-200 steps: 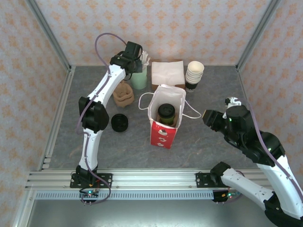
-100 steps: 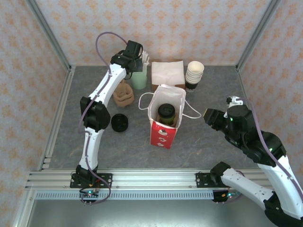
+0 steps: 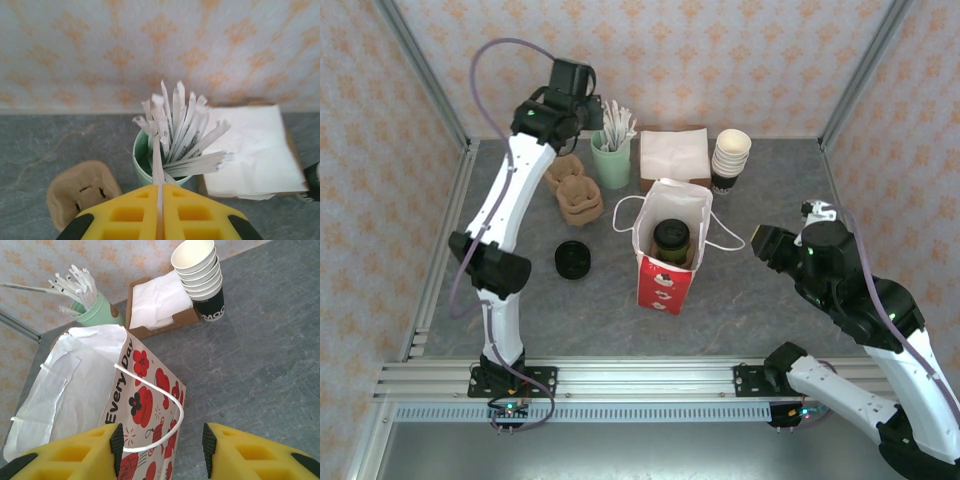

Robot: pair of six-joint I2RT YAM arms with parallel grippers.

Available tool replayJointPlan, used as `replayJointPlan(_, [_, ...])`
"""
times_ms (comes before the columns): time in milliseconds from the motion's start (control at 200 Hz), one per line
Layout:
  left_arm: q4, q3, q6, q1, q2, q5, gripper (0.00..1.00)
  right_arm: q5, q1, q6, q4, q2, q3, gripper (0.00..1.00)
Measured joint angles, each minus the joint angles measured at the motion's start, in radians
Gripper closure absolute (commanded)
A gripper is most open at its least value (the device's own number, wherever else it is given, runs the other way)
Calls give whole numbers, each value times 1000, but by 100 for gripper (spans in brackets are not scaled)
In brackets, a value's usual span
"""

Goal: Pack the takeout coffee

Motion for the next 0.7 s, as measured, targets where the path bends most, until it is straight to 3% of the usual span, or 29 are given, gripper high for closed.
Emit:
replayJointPlan(435, [-37, -45, 26, -47, -298, 13, 90, 77, 0, 5, 76, 8, -68, 48])
replayJointPlan(696, [-89, -143, 49, -246, -465, 55, 90, 119, -2, 19, 124, 77, -74, 48])
